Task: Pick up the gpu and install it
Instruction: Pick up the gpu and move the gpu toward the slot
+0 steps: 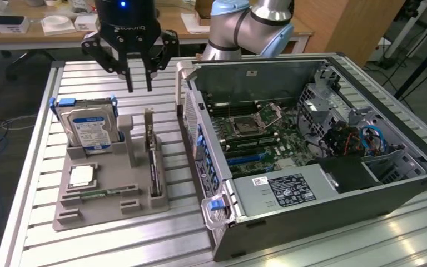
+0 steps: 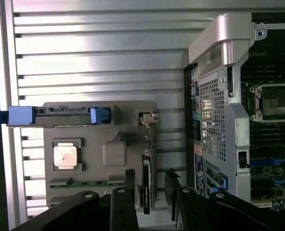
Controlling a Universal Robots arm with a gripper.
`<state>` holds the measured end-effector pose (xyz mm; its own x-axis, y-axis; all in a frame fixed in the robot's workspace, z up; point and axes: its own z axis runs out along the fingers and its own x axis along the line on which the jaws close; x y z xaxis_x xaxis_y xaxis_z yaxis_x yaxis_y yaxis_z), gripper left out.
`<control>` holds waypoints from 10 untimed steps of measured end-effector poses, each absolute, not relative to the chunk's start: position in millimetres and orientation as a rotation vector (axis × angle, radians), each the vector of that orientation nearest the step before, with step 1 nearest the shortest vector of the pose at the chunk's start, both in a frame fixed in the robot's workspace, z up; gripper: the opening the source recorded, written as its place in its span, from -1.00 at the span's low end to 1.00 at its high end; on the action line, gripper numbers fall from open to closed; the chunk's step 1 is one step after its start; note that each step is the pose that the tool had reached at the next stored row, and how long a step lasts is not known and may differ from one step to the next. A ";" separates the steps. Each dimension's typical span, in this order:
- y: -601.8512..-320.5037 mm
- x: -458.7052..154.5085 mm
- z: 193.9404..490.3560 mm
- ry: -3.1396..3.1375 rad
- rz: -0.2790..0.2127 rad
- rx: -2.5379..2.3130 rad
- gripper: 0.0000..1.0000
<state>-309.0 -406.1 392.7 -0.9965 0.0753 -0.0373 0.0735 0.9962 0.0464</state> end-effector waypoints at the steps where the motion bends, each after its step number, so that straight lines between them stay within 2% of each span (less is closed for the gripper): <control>1: -406.1 -309.0 392.6 3.100 0.070 0.116 -0.30; 2: -406.1 -309.0 392.3 3.100 0.070 0.116 -0.18; 3: -406.1 -309.0 391.8 3.100 0.070 0.116 -0.18; 4: -406.1 -309.0 391.1 3.100 0.070 0.116 -0.06; 10: -406.1 -309.0 383.8 3.100 0.070 0.116 -0.06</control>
